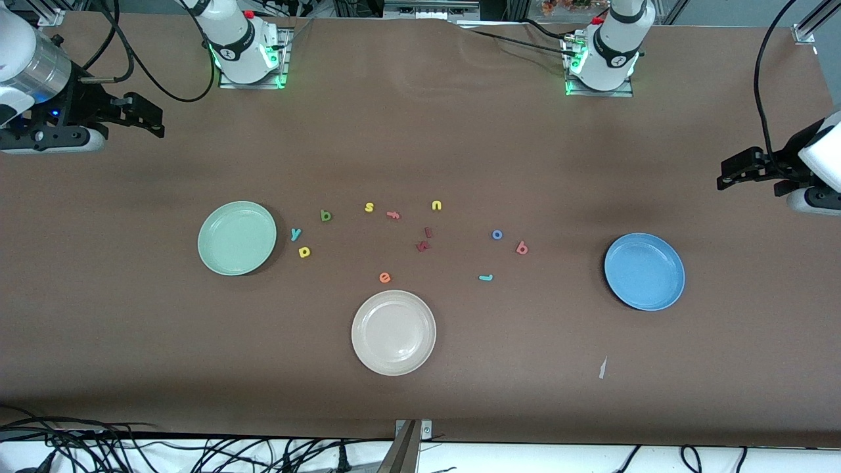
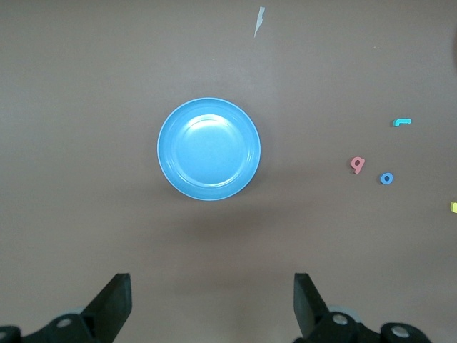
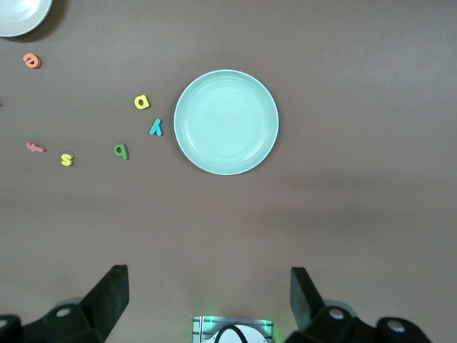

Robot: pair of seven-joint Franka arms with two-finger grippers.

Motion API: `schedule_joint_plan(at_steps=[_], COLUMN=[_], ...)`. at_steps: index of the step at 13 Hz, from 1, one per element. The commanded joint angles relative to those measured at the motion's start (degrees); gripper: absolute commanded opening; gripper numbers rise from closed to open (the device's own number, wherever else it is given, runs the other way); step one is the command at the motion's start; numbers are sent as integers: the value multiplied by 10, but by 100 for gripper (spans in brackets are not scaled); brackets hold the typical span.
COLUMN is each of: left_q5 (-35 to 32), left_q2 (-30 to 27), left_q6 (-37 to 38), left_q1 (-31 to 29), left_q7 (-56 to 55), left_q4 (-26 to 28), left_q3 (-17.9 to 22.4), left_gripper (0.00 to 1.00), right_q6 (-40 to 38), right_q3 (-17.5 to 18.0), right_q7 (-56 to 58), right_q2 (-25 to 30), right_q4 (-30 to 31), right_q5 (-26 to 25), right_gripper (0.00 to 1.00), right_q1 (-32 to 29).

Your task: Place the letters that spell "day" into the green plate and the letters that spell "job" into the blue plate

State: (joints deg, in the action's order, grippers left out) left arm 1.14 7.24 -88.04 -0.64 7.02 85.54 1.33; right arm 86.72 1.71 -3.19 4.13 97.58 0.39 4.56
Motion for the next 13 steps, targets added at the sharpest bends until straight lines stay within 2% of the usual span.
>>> schedule_joint_plan(at_steps=[1,13], left_q5=[12,24], left_q2=[-5,0], left_q6=[-5,-5], left_q1=[2,6], left_q7=[12,12], left_q4=[2,-5], left_q3=[3,2], left_gripper=[100,100], right_q6=[7,26], right_q3=[-2,0], right_q7=[9,9], right_q2=[6,6], right_q4=[9,26], right_q5=[3,6], right_gripper=[100,100], right_q1=[2,2])
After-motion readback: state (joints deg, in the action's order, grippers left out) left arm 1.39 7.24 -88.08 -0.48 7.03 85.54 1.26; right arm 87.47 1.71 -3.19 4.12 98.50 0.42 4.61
